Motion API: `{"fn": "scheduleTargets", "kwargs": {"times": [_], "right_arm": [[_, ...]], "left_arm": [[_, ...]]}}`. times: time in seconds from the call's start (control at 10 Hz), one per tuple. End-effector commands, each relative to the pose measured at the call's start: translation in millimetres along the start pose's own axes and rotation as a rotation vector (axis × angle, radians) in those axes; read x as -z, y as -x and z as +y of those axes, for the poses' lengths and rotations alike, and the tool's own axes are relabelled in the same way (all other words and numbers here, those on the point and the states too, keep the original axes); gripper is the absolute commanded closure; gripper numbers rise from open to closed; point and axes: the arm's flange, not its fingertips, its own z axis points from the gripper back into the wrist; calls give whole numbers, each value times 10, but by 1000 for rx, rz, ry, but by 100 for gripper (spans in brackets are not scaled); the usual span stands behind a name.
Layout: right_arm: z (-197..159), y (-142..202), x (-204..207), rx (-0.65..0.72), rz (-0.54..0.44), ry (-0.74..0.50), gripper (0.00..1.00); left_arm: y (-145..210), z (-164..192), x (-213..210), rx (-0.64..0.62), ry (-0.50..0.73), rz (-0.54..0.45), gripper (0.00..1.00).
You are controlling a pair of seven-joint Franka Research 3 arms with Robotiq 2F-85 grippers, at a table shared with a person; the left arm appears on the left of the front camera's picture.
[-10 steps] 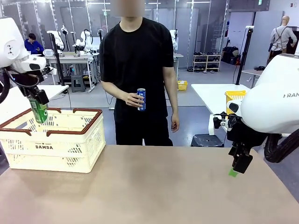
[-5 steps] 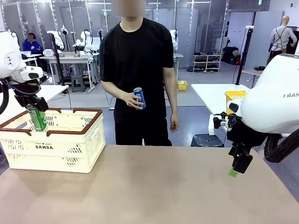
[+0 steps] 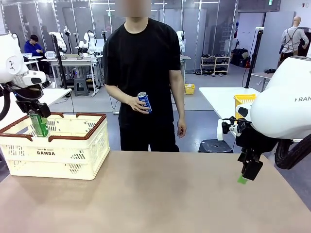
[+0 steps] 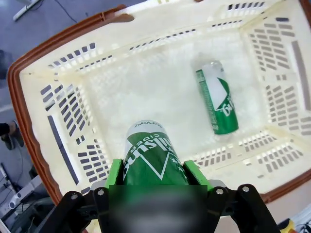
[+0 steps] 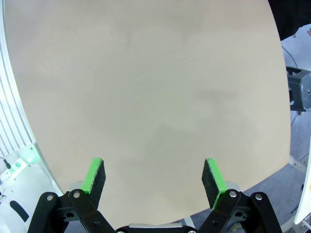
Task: Place the drinks into the Shopping basket.
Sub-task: Pick up one drink and place it into the Shopping basket.
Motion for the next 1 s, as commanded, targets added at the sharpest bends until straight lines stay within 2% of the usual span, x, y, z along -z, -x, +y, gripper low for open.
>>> {"fn": "scheduleTargets", "kwargs": {"times": [0.0, 0.3, 0.9], "right_arm": [[-4, -2, -10, 2, 8, 2, 0], [-4, -2, -10, 2, 8, 2, 0], [-4, -2, -10, 2, 8, 2, 0]], "left_arm": [[-7, 14, 287, -33, -26, -19, 39], [25, 48, 609, -53, -37, -102, 39], [147, 112, 1127, -69, 23, -94, 39]]}}
